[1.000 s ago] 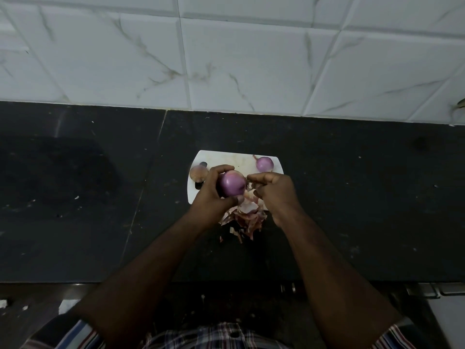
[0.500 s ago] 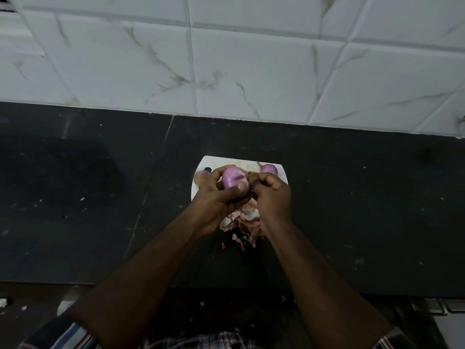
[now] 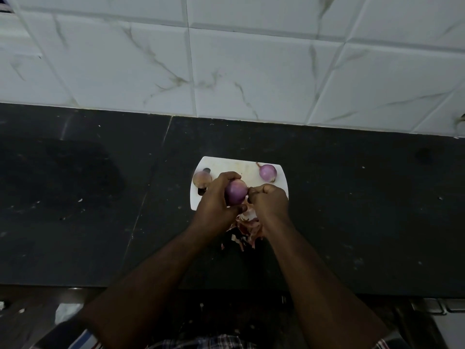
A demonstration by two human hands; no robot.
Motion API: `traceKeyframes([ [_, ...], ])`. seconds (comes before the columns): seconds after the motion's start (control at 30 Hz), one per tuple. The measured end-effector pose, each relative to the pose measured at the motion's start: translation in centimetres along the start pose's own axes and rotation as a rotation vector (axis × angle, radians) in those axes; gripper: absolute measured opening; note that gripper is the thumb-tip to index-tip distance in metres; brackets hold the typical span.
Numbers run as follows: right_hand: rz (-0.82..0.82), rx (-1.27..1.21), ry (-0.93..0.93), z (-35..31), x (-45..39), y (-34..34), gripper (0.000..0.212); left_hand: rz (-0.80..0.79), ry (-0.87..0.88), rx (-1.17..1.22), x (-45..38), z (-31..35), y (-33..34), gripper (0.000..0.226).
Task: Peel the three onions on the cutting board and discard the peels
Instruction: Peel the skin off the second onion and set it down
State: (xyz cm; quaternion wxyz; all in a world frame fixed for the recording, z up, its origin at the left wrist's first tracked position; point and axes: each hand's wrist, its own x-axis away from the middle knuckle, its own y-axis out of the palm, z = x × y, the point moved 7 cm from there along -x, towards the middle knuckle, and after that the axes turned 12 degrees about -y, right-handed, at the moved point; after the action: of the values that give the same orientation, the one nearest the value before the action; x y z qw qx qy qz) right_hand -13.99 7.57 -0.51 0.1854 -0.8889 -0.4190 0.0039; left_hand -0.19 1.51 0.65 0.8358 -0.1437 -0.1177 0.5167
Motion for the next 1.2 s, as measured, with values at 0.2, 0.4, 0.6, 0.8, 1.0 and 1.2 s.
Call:
traceKeyframes([
  [0.2,-0.042,-0.015,-0.136,-0.6,0.2,-0.3,0.023,-0.047,-0.043,0.005,-0.8,-0.5,-0.3,0.072],
  [0.4,-0.069,0.093,-0.353,-2.3,-0.1,-1.4,0.015,-0.056,-0.037,-0.009,-0.9,-0.7,-0.7,0.077],
  [0.6,-0.344,-0.052,-0.316,-2.5,0.3,0.2,0.038,-0.11,-0.104,0.084,-0.9,-0.2,-1.0,0.08],
  [0.8,-0.188,-0.413,-0.175,-1.8,0.5,-0.2,0.019,-0.238,-0.323,0.59,0.2,1.0,-0.6,0.069],
  [1.0,-0.108,-0.615,0.008,-1.7,1.3,0.9,0.016,-0.236,-0.36,0.703,-0.1,1.1,-0.1,0.067],
  [1.2,0.046,-0.509,0.057,-1.2,1.3,0.4,0.02,-0.038,-0.173,0.408,0.4,2.2,-0.7,0.069],
])
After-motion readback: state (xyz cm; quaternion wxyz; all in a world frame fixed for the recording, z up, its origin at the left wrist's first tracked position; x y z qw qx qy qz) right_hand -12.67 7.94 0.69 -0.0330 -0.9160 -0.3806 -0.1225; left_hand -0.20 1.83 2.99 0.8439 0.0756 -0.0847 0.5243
